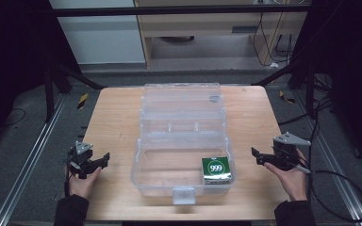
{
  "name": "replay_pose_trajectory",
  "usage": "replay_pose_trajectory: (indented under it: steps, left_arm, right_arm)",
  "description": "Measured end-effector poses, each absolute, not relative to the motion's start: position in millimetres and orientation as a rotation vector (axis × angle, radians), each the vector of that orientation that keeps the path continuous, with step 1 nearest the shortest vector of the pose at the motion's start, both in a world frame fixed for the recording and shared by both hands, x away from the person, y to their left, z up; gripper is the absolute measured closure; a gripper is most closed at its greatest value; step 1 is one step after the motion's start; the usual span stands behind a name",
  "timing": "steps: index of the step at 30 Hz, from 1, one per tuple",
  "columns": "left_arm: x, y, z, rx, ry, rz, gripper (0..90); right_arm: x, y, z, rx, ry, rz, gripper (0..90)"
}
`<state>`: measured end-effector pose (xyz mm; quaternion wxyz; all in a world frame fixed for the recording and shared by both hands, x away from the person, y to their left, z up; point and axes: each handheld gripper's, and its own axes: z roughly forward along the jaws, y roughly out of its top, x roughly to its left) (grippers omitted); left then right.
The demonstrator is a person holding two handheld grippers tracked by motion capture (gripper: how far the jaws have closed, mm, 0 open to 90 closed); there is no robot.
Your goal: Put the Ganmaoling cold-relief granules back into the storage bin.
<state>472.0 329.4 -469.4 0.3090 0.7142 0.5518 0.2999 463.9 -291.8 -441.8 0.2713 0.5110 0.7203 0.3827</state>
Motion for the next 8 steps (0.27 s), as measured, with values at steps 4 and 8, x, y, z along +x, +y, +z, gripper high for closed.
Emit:
replay_pose_trajectory:
  steps: [4, 8]
  left_arm:
    - [472.2, 328.6, -469.9, 1.889, 1.459, 0.792, 30.5]
    - [472.1, 328.3, -470.3, 1.890, 1.460, 0.790, 30.9]
  right_arm:
    - [465.3, -302.7, -458.9, 1.440, 1.915, 0.988, 8.2]
    - [466.3, -306.5, -465.6, 1.458, 1.895, 0.970, 7.5]
